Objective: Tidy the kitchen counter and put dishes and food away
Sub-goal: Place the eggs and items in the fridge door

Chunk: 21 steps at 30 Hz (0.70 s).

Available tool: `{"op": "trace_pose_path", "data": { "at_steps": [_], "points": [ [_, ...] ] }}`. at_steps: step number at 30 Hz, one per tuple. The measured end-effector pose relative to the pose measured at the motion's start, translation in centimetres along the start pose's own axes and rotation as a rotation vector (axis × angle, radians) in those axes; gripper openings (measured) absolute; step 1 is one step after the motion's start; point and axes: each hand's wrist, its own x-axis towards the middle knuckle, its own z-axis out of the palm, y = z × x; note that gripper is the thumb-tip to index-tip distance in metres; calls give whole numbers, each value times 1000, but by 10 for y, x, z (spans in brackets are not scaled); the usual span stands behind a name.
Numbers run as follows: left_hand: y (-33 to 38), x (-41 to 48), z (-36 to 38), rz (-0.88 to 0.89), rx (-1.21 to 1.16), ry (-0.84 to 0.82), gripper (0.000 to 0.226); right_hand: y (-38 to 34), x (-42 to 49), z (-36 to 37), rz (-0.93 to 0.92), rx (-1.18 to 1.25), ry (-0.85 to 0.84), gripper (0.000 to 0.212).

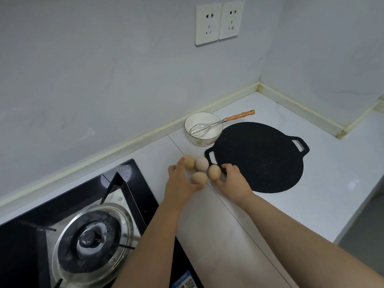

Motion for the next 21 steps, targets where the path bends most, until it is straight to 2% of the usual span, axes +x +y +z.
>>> {"op": "trace_pose_path", "data": {
  "at_steps": [3, 9, 15, 21],
  "points": [
    [1, 12, -4, 5, 10, -70, 109, 0, 7, 0, -28, 8, -55, 57],
    [2, 34, -6, -2, 51, -204, 110, -2, 22, 2, -103, -33, -175, 74],
    [0, 38, -1, 21, 56, -205, 108, -1, 29, 6, -142, -78, -124, 58],
    [5, 35, 13, 4, 7, -197, 110, 2, 28, 2, -121, -89, -129, 60]
  ]
}}
